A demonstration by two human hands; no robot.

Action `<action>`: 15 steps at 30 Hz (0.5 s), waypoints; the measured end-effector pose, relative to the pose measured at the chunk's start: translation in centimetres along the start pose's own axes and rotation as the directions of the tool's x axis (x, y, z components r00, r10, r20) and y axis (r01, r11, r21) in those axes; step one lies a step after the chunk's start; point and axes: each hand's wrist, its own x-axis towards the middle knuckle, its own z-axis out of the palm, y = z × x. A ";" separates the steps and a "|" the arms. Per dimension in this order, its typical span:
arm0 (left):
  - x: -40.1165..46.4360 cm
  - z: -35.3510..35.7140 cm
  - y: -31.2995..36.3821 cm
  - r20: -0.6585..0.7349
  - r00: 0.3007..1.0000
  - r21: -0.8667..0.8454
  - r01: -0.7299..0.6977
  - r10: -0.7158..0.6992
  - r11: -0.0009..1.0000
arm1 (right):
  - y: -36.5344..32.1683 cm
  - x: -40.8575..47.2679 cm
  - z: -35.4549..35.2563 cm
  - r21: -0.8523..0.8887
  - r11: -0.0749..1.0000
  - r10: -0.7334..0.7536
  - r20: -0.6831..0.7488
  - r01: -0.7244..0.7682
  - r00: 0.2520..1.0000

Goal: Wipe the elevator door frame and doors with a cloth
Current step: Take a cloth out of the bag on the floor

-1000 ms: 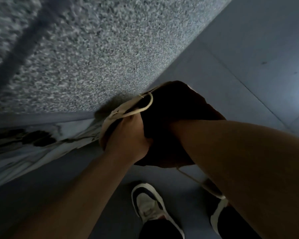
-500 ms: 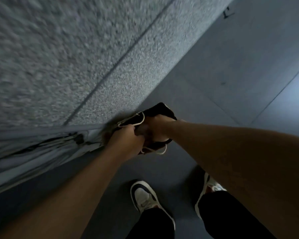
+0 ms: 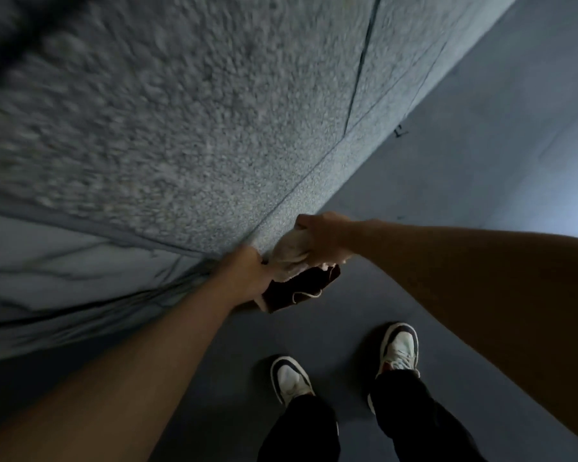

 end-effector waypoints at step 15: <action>-16.0 -14.9 9.6 -0.162 0.943 0.028 -0.291 0.292 0.956 | -14.3 -20.4 -19.2 0.075 0.982 -0.156 -0.202 0.174 0.967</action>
